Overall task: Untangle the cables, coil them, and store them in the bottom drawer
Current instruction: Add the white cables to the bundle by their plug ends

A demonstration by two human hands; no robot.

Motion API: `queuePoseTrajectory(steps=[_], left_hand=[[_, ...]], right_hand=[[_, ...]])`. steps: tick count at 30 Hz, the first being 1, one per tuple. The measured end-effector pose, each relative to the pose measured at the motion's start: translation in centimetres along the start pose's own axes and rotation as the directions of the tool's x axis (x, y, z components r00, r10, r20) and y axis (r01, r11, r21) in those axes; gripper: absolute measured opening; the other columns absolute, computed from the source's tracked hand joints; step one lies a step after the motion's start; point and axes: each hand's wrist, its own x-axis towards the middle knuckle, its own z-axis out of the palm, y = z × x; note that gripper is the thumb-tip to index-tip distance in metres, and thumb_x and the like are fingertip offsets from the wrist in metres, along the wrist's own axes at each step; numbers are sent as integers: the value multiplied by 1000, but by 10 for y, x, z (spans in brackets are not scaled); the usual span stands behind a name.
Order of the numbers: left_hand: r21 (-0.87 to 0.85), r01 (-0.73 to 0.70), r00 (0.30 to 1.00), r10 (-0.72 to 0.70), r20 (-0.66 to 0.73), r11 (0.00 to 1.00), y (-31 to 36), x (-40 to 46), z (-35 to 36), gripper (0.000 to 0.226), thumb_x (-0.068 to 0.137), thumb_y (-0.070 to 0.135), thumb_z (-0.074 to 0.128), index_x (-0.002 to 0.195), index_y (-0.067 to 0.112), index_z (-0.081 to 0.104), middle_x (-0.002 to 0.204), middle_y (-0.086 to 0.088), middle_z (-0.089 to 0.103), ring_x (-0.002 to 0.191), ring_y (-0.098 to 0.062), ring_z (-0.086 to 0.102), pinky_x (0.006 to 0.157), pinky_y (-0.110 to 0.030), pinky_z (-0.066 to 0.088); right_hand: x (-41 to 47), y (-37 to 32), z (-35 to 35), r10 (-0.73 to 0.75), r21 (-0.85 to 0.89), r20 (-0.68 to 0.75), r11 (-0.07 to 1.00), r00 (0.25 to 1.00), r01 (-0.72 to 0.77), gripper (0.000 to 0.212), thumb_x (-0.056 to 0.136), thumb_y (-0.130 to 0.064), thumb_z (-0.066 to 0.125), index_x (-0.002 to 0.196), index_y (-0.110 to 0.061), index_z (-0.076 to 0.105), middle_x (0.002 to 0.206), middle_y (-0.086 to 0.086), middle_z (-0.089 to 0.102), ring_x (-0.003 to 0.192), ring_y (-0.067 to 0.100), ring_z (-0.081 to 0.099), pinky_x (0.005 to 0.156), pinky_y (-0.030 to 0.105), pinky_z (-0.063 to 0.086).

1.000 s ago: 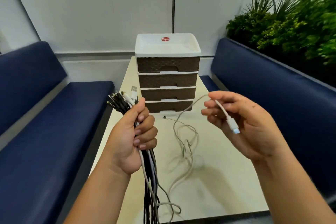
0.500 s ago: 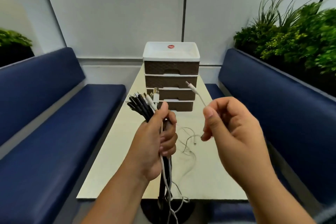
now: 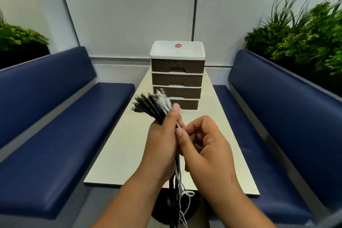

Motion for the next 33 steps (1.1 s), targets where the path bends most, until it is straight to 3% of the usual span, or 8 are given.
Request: queuePoseTrajectory(steps=[3,6,11,16,22,24,29,33], left_hand=[[-57,-78,995,74,-62,995,21,16,-6,41,99,37,48,62,19,43,59,4,44,39,-8,25,43,-24,20],[-189,-120,992,108,-72,975,50,36,-17,40,101,35,43,64,22,38,60,7,45,38,-5,24,38,-18,20],[-310,-110,993,90,-77,944,77,56,-23,40,100,36,47,64,23,39,51,9,40,54,-6,60,43,-15,41],[-412,-28,995,65,76,911,84,62,-24,39,99,40,47,65,24,40,45,8,38,37,-1,40,36,-14,33],[-433,-105,980,167,107,895,110,67,-27,41,101,36,46,63,21,44,46,8,38,34,-2,33,34,-15,26],[-391,-9,994,52,97,920,72,73,-19,41,101,35,46,62,21,45,47,8,39,35,-2,34,35,-16,26],[-400,-57,994,88,61,915,74,64,-35,41,101,36,46,63,21,45,48,8,38,35,-3,33,36,-16,26],[-385,-45,993,85,86,922,69,58,-33,42,101,37,45,61,22,43,46,8,37,34,-3,32,35,-15,24]], right_hand=[[-24,22,-5,34,52,77,998,996,-38,25,87,-52,59,83,-29,51,59,8,56,50,17,49,48,35,42],[-56,72,-15,122,-90,227,990,966,-104,47,84,-71,46,74,-25,48,58,5,50,54,9,46,53,34,40],[-97,161,-38,449,-137,408,891,795,-433,76,74,-86,38,62,-13,56,57,1,55,58,9,51,60,22,40],[-125,198,-50,646,-375,461,764,609,-525,58,93,-64,40,64,-18,63,64,2,64,66,10,60,73,27,48],[-84,221,-36,426,-588,390,798,816,-136,30,99,-40,46,80,-18,51,77,-5,55,72,11,52,68,34,41],[-97,250,-52,527,-616,293,743,798,-264,21,99,-34,48,87,-18,53,81,-5,55,73,13,51,66,30,36],[-72,239,-52,555,-600,192,719,809,-351,13,96,-33,54,88,-25,49,78,-9,58,73,10,55,62,28,43],[-69,241,-63,540,-571,29,699,841,-429,29,91,-25,64,105,-21,39,75,-4,55,68,17,56,58,30,43]])
